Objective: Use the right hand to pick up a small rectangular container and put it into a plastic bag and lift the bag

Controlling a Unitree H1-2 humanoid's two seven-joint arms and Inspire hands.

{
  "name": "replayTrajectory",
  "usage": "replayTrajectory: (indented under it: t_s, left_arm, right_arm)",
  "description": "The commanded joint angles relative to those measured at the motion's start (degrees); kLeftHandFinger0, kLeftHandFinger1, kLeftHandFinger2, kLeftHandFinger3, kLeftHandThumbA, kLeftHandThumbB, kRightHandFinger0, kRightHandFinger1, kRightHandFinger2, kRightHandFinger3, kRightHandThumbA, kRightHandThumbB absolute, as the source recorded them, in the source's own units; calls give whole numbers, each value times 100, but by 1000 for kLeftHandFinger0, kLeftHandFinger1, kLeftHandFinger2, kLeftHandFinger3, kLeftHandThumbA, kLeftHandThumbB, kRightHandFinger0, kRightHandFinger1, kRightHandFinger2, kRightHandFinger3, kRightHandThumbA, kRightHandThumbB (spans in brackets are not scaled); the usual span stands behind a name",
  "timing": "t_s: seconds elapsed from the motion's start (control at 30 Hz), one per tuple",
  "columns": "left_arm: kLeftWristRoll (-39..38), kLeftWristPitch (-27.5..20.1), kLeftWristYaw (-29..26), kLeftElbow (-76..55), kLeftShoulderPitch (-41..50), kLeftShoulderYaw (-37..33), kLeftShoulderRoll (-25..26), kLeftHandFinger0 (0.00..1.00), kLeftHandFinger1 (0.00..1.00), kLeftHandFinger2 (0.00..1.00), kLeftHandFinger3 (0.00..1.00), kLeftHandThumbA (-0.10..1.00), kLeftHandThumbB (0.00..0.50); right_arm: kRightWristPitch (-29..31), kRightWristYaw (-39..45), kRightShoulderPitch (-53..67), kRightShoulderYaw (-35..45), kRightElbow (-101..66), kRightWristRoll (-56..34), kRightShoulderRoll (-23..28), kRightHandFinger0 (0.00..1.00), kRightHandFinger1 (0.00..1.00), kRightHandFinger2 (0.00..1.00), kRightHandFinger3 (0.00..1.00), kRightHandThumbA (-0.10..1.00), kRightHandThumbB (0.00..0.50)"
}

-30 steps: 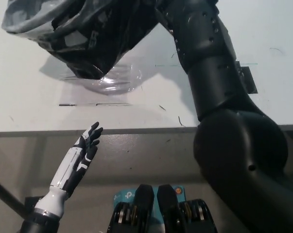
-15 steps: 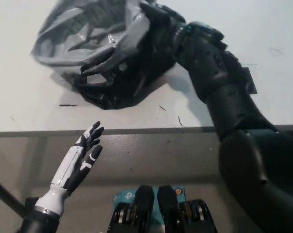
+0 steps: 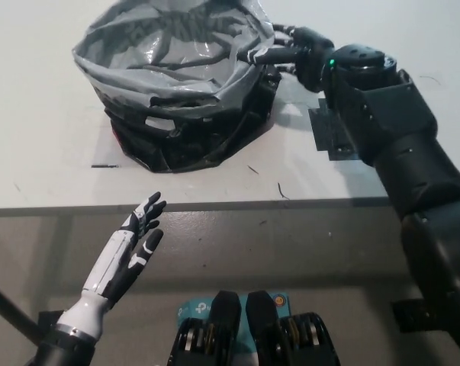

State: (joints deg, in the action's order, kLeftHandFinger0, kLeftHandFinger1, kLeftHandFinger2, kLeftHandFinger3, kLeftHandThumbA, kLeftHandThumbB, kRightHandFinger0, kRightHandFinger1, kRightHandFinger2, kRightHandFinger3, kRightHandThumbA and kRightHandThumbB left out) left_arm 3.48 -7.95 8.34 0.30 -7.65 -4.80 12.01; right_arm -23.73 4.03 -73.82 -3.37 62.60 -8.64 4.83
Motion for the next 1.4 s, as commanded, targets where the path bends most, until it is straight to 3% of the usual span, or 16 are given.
replayTrajectory:
  t_s: [0.0,0.33,0.53,0.67,0.7,0.8,0.83,0.87,0.9,0.97,1.03,1.07,1.13,1.27,1.3,1.37]
  left_arm:
    - [47,-12,95,-199,-112,-7,88,1000,1000,1000,1000,908,236]
    - [40,0,117,-199,-151,-43,107,1000,1000,1000,1000,900,238]
    - [48,5,109,-211,-154,-56,89,1000,1000,1000,1000,899,247]
    - [40,-48,113,-162,-212,-60,89,1000,1000,1000,1000,903,252]
    - [44,-58,108,-151,-235,-60,85,1000,1000,1000,1000,904,253]
    - [50,-46,87,-92,-427,-44,69,1000,1000,1000,1000,917,256]
    - [47,-44,88,-84,-450,-39,71,1000,1000,1000,1000,925,258]
    - [32,-58,80,-39,-535,-17,76,1000,1000,1000,1000,927,258]
    - [28,-88,60,34,-680,25,101,1000,1000,1000,1000,939,254]
    - [2,-89,55,65,-757,54,113,1000,1000,1000,1000,940,254]
    - [-42,-152,40,147,-843,88,109,1000,1000,1000,1000,953,244]
    - [-47,-151,27,172,-870,99,103,1000,1000,1000,1000,958,249]
    - [-69,-158,3,239,-951,129,94,1000,1000,1000,1000,958,247]
    - [-26,-137,-72,347,-1148,160,67,1000,1000,1000,1000,983,243]
    - [-59,-98,-60,308,-1113,173,72,1000,1000,1000,1000,979,243]
    - [-106,-63,-46,270,-1067,191,78,1000,1000,1000,1000,968,242]
  right_arm:
    - [263,65,-397,-461,-560,705,229,1000,1000,1000,1000,844,486]
    - [-94,-365,-416,-1251,-1698,1642,416,1000,1000,1000,1000,878,500]
    - [-319,-486,-479,-1250,-2291,1966,483,1000,1000,1000,1000,924,500]
    - [-302,-571,-229,-869,-3395,1902,627,1000,1000,1000,1000,925,455]
    - [-298,-716,-131,-808,-3747,2010,671,1000,1000,1000,1000,988,457]
    - [-183,-1220,227,-756,-5197,2788,986,1000,1000,1000,1000,1000,408]
    - [-168,-1258,279,-752,-5393,2898,1033,1000,1000,1000,1000,1000,482]
    - [-38,-1218,462,-624,-5998,2935,1155,1000,1000,1000,1000,1000,400]
    - [104,-1081,805,-374,-7095,2926,1359,1000,1000,1000,1000,1000,357]
    - [-53,-899,1011,-163,-7838,2767,1431,1000,1000,1000,1000,1000,365]
    - [-301,-315,1643,544,-9438,1571,1444,1000,1000,1000,1000,1000,349]
    - [-319,-289,1854,717,-9910,1175,1456,1000,1000,1000,1000,1000,312]
    - [-319,-364,2231,937,-10648,716,1529,1000,1000,1000,1000,1000,338]
    - [327,-285,3155,1176,-11450,113,1940,1000,1000,1000,1000,1000,344]
    - [602,-325,3582,1130,-11591,32,1922,1000,1000,1000,1000,1000,407]
    - [887,-394,3947,1031,-11643,61,1804,1000,1000,1000,1000,1000,398]
